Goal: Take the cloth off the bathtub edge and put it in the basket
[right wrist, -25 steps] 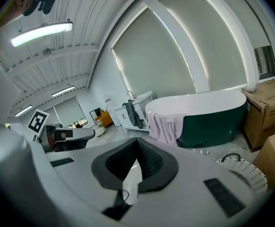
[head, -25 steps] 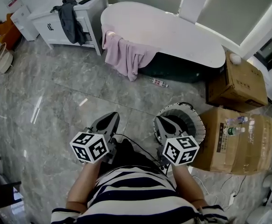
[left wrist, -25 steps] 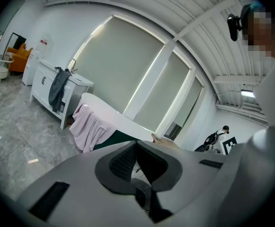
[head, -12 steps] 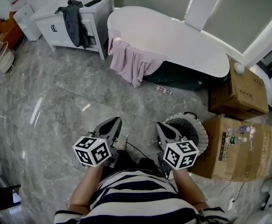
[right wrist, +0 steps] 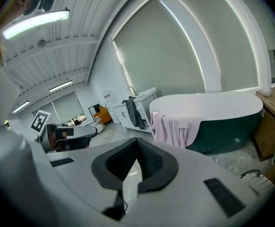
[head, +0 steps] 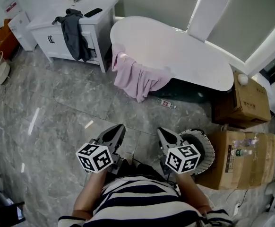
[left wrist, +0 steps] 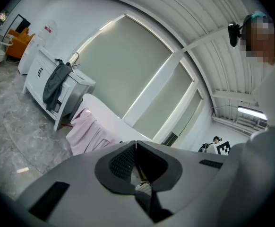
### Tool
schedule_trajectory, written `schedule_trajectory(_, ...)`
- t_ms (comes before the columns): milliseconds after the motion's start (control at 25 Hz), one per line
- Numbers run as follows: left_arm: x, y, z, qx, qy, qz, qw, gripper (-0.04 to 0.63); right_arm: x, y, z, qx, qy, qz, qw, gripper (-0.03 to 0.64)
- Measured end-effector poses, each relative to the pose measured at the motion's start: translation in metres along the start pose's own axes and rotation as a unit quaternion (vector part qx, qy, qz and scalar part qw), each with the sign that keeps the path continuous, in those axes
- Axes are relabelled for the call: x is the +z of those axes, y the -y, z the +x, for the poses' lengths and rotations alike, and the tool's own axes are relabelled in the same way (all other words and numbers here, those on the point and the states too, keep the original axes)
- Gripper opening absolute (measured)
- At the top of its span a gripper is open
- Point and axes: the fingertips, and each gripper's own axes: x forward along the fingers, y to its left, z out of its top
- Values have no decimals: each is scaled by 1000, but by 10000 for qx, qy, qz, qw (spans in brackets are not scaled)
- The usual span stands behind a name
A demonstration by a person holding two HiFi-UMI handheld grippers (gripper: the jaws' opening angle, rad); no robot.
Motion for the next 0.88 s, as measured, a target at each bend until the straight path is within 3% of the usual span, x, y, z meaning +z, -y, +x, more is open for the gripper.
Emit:
schedule_trajectory(480, 30, -57, 20, -7, -309, 269, 9992, 18, 11, 3, 52, -131, -99, 189, 9997, 26)
schedule_trajectory(880, 61, -90, 73, -36, -169, 508, 9986, 20, 38, 37, 111, -79, -209, 146, 9996, 26)
